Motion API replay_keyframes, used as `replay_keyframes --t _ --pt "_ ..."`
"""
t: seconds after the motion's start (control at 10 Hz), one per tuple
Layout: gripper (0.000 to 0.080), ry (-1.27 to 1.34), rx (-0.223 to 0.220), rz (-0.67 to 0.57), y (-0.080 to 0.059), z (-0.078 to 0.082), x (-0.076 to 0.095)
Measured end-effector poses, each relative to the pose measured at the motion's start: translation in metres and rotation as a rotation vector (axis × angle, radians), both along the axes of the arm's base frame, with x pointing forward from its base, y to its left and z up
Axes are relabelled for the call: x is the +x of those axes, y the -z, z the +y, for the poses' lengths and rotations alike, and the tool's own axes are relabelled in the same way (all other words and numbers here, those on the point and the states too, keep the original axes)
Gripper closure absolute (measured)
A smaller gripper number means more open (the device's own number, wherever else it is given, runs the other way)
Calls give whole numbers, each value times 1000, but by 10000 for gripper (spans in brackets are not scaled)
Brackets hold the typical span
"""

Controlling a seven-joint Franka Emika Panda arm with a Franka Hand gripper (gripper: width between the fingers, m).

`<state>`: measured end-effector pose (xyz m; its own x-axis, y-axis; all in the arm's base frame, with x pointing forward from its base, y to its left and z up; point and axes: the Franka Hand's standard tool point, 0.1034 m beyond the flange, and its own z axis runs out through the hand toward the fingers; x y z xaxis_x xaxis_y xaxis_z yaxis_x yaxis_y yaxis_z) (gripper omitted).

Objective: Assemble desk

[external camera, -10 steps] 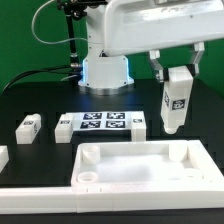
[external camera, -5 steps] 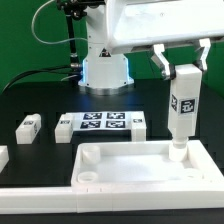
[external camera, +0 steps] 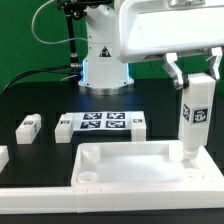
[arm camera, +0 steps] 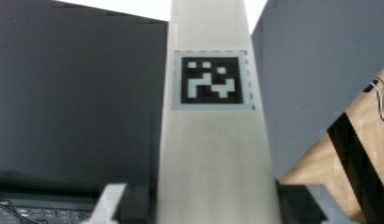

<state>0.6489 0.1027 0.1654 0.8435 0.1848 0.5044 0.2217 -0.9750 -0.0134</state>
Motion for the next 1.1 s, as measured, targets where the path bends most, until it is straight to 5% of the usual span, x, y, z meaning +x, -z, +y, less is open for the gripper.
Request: replay_keyframes --t 1.1 --pt "509 -8 8 11 33 10 -2"
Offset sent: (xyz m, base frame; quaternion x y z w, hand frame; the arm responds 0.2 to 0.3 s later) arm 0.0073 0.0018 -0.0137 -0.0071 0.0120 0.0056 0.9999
